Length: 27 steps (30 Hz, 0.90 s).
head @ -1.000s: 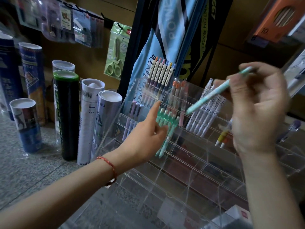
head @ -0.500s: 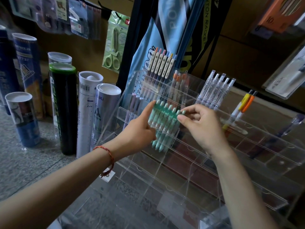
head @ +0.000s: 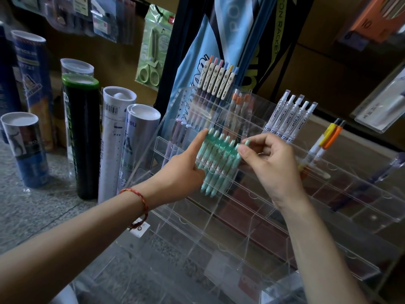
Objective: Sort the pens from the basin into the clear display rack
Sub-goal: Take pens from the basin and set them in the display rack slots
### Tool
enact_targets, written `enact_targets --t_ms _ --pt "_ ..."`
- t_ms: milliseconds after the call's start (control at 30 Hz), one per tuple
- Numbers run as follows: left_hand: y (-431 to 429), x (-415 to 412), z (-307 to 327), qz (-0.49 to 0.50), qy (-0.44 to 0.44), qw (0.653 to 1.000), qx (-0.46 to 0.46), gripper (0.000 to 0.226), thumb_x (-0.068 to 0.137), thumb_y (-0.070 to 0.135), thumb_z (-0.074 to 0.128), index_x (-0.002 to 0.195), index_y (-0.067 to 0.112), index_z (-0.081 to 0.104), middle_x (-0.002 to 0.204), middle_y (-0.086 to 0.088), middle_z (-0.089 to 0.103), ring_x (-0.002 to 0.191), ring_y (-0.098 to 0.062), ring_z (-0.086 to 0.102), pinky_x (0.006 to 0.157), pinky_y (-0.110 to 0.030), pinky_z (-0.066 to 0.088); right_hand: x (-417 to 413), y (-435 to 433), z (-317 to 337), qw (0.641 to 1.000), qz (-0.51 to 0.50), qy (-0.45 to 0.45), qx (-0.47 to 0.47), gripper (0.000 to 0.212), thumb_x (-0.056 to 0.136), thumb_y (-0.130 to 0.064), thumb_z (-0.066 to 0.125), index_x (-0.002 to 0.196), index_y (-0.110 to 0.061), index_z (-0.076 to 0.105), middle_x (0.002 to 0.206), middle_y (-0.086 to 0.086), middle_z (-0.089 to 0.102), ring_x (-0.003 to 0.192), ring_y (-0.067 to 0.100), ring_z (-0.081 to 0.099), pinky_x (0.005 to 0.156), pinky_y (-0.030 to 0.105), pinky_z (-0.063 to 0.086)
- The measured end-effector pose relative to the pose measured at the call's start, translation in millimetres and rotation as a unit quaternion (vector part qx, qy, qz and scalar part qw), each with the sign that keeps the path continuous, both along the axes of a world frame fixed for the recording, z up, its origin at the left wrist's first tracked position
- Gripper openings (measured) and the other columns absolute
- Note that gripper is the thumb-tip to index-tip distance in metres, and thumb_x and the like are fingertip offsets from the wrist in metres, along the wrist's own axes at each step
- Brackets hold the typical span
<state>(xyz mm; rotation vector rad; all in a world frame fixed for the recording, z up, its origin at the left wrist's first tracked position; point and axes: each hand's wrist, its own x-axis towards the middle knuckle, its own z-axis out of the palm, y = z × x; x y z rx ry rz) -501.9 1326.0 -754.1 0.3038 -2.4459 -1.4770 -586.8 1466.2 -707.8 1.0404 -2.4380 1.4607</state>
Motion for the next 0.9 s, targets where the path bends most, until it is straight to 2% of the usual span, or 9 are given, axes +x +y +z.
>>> enact_targets --t_ms 200,300,367,467,567,633,700,767,900 --pt "-0.4 3.8 3.9 -0.008 0.01 1.0 -0.012 0.084 0.089 0.001 0.043 0.143 0.042 -0.007 0.09 -0.028 0.065 0.068 -0.036 0.058 0.061 -0.041 0.053 -1.5 -0.3 8.1 0.995 -0.007 -0.009 0.102 0.02 0.077 -0.016 0.075 0.08 -0.023 0.056 0.081 0.002 0.068 0.078 0.019 0.068 0.076 0.038 0.058" --pt "-3.0 2.0 1.5 -0.002 0.01 1.0 -0.016 0.083 0.089 0.002 0.043 0.143 0.044 -0.005 0.091 -0.027 0.066 0.079 -0.04 0.063 0.079 -0.044 0.052 -2.4 -0.8 10.6 0.992 0.001 -0.038 0.116 0.021 0.078 -0.015 0.073 0.082 -0.024 0.055 0.087 0.004 0.068 0.08 0.021 0.068 0.075 0.043 0.058" --pt "-4.3 4.4 1.2 0.009 0.026 1.0 0.001 0.081 0.088 0.002 0.043 0.143 0.044 0.0 0.089 -0.023 0.067 0.075 -0.034 0.064 0.087 -0.042 0.05 0.4 -1.7 7.3 0.991 -0.009 -0.02 0.132 0.021 0.079 -0.017 0.072 0.091 -0.022 0.055 0.096 0.001 0.066 0.086 0.016 0.065 0.078 0.032 0.057" --pt "-7.0 17.5 -3.6 0.037 0.08 0.994 0.07 0.074 0.09 -0.001 0.043 0.143 0.042 0.014 0.079 -0.009 0.068 0.069 -0.023 0.061 0.068 -0.039 0.056 20.7 -7.0 8.0 0.98 -0.089 0.164 0.064 0.038 0.081 -0.015 0.071 0.114 -0.015 0.053 0.108 -0.005 0.052 0.095 0.006 0.052 0.075 0.005 0.044" --pt "-18.6 48.1 -16.1 0.067 0.076 0.991 0.083 0.056 0.09 -0.001 0.044 0.132 0.037 0.039 0.075 -0.003 0.067 0.061 -0.013 0.061 0.061 -0.029 0.054 56.2 -24.9 6.2 0.946 -0.028 0.307 -0.1 0.021 0.084 -0.003 0.063 0.104 -0.005 0.057 0.099 0.003 0.054 0.086 0.007 0.054 0.076 0.01 0.047" --pt "-31.5 77.9 -30.3 0.076 0.018 0.994 0.071 0.041 0.09 -0.002 0.044 0.109 0.033 0.052 0.072 -0.001 0.066 0.056 -0.009 0.06 0.055 -0.022 0.05 83.6 -45.5 -13.6 0.968 0.09 0.211 -0.103 0.013 0.087 -0.001 0.059 0.097 -0.008 0.058 0.091 0.001 0.058 0.077 0.005 0.056 0.071 0.015 0.049" --pt "-47.3 115.8 -55.2 0.091 -0.063 0.991 0.071 0.034 0.088 -0.003 0.046 0.087 0.029 0.056 0.061 0.003 0.064 0.051 -0.006 0.058 0.048 -0.017 0.046 117.4 -68.6 -48.9 0.974 0.223 0.026 -0.007 0.012 0.089 -0.006 0.058 0.098 -0.014 0.058 0.088 -0.002 0.06 0.075 0.007 0.058 0.067 0.015 0.048" --pt "-61.5 162.2 -89.7 0.132 -0.158 0.974 0.094 0.031 0.087 -0.005 0.047 0.077 0.023 0.057 0.051 0.005 0.06 0.045 -0.003 0.056 0.043 -0.015 0.043 153.6 -86.9 -93.9 0.929 0.327 -0.111 0.131 0.015 0.088 -0.009 0.059 0.101 -0.016 0.06 0.089 -0.004 0.062 0.075 0.006 0.058 0.067 0.01 0.044" --pt "-80.1 265.9 -166.0 0.305 -0.29 0.885 0.197 0.023 0.083 -0.013 0.047 0.091 -0.003 0.067 0.067 -0.012 0.069 0.066 -0.019 0.066 0.054 -0.019 0.05 214.1 -107.0 -178.9 0.86 0.421 -0.136 0.253 0.012 0.088 -0.013 0.057 0.098 -0.012 0.064 0.091 0.001 0.066 0.072 0.004 0.051 0.068 0.013 0.038"
